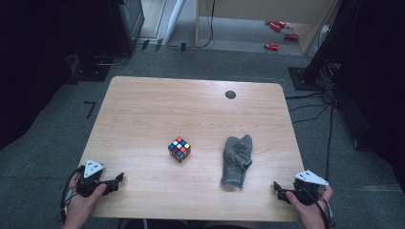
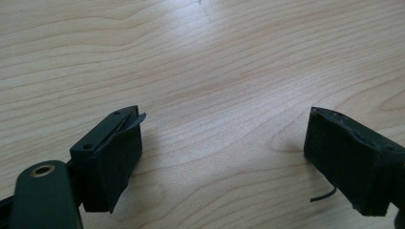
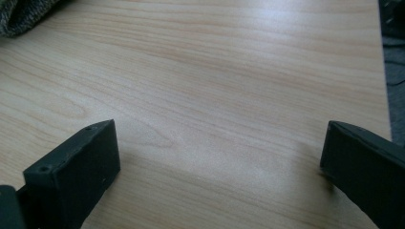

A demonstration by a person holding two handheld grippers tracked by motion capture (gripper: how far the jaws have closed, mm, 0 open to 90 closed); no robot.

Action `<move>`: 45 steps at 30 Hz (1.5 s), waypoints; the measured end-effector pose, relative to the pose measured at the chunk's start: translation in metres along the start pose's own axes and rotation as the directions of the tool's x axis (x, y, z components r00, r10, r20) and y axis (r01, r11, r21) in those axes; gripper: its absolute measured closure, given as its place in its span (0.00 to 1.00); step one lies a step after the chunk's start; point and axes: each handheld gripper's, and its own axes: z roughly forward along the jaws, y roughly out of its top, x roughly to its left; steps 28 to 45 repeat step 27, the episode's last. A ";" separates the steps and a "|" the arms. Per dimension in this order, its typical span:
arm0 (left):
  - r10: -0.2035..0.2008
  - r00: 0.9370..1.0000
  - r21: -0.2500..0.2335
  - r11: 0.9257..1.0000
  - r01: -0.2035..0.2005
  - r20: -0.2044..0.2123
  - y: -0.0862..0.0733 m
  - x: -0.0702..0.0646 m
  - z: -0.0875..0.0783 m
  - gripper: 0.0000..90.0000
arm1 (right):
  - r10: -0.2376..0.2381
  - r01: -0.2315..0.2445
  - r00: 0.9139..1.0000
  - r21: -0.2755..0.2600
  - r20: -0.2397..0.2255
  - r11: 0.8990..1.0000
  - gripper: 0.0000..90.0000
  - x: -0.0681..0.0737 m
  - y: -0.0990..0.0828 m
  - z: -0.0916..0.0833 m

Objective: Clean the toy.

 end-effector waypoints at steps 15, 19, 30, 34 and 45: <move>-0.005 1.000 0.003 1.000 0.005 -0.006 0.001 0.000 0.002 0.13 | 0.004 -0.004 1.000 0.001 -0.001 1.000 0.00 0.000 0.000 0.000; -0.007 1.000 0.002 1.000 0.007 -0.007 0.002 0.000 0.002 0.13 | 0.004 -0.004 1.000 0.001 -0.001 1.000 0.00 0.000 0.000 0.000; -0.008 1.000 0.002 1.000 0.008 -0.008 0.002 0.000 0.002 0.13 | 0.004 -0.004 1.000 0.001 -0.001 1.000 0.00 0.000 0.000 0.000; -0.008 1.000 0.002 1.000 0.008 -0.008 0.002 0.000 0.002 0.13 | 0.004 -0.004 1.000 0.001 -0.001 1.000 0.00 0.000 0.000 0.000; -0.008 1.000 0.002 1.000 0.008 -0.008 0.002 0.000 0.002 0.13 | 0.004 -0.004 1.000 0.001 -0.001 1.000 0.00 0.000 0.000 0.000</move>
